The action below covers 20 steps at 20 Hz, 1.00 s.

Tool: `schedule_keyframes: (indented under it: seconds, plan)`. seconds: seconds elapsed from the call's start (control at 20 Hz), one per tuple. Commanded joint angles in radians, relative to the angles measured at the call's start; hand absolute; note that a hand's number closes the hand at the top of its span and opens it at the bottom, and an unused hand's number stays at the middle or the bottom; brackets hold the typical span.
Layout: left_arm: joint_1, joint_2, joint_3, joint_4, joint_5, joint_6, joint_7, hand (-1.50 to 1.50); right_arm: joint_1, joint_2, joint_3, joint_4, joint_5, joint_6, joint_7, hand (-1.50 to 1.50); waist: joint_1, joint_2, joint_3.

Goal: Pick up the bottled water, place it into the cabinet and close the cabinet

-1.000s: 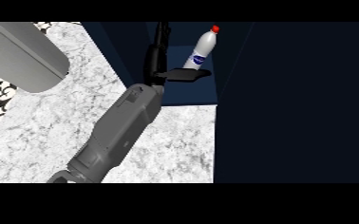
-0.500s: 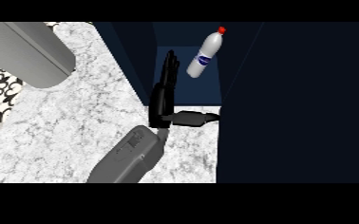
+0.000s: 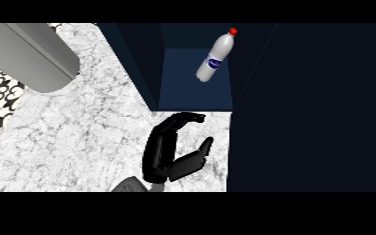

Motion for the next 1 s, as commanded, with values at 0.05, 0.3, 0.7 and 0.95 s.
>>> schedule_keyframes:
  seconds: [0.05, 0.3, 0.7, 0.95]
  plan:
    - [0.161, 0.14, -0.047, -0.189, -0.011, -0.045, 0.004, 1.5, 0.07, -0.002, 0.029, -0.191, 0.044, 0.028, 0.064, 1.5, -0.002, -0.001, 0.0]
    - [0.259, 0.278, -0.021, -0.314, -0.02, -0.065, 0.007, 1.5, 0.068, -0.007, 0.055, -0.239, 0.056, 0.025, 0.084, 1.5, -0.004, 0.0, -0.001]
    - [0.339, 0.464, 0.158, -0.385, 0.085, -0.188, -0.011, 1.5, 0.093, -0.058, 0.147, -0.271, 0.103, 0.194, 0.084, 1.5, -0.012, -0.003, -0.003]
    - [0.425, 0.537, 0.216, -0.46, 0.153, -0.283, -0.048, -1.5, 0.075, -0.067, 0.139, -0.307, 0.104, 0.191, 0.07, 1.5, -0.01, -0.006, -0.006]
